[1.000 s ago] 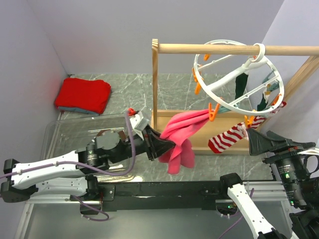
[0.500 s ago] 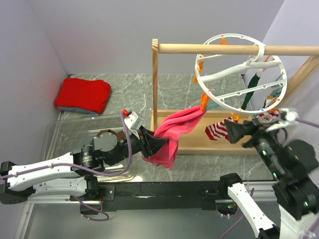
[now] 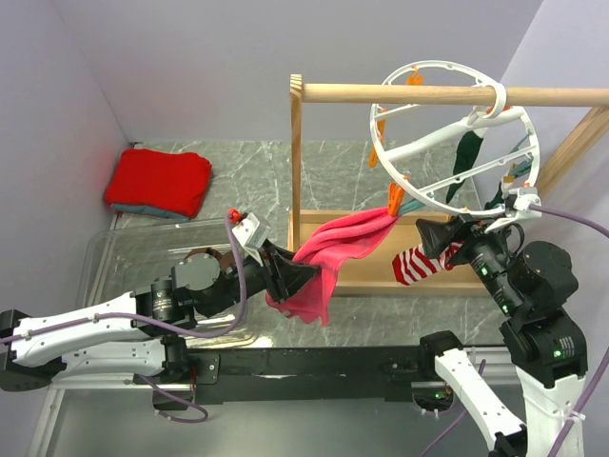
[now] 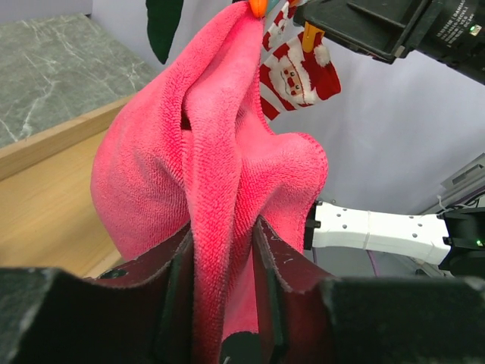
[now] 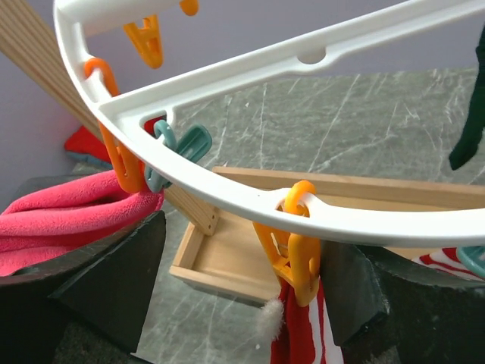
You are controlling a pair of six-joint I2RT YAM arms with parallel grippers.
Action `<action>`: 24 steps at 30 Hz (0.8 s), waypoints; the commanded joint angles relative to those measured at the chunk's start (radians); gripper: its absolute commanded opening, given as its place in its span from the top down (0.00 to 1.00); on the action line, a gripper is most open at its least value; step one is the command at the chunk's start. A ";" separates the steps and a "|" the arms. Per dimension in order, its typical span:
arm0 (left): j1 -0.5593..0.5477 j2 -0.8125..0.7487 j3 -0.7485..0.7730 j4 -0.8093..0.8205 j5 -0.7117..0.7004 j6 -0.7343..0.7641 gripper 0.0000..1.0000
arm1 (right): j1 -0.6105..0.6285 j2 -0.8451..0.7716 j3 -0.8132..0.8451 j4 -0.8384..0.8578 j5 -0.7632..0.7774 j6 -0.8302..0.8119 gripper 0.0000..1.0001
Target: Remove the socks clipped to the hanger
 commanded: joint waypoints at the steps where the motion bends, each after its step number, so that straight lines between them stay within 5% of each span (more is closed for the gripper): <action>1: -0.004 -0.014 0.000 0.030 -0.003 -0.015 0.63 | 0.003 -0.006 -0.021 0.090 0.021 -0.004 0.17; 3: -0.004 -0.016 -0.004 0.030 -0.006 -0.020 0.59 | 0.003 -0.006 -0.023 0.095 0.039 0.010 0.21; 11: -0.004 -0.003 -0.038 -0.016 -0.024 -0.050 0.19 | 0.003 -0.028 -0.035 0.144 -0.050 0.067 0.24; 17: -0.004 0.053 -0.004 0.159 0.172 0.003 0.23 | 0.004 -0.025 -0.018 0.126 -0.073 0.079 0.24; 24: -0.004 0.326 0.075 0.423 0.347 0.097 0.20 | 0.003 -0.025 -0.015 0.132 -0.097 0.104 0.24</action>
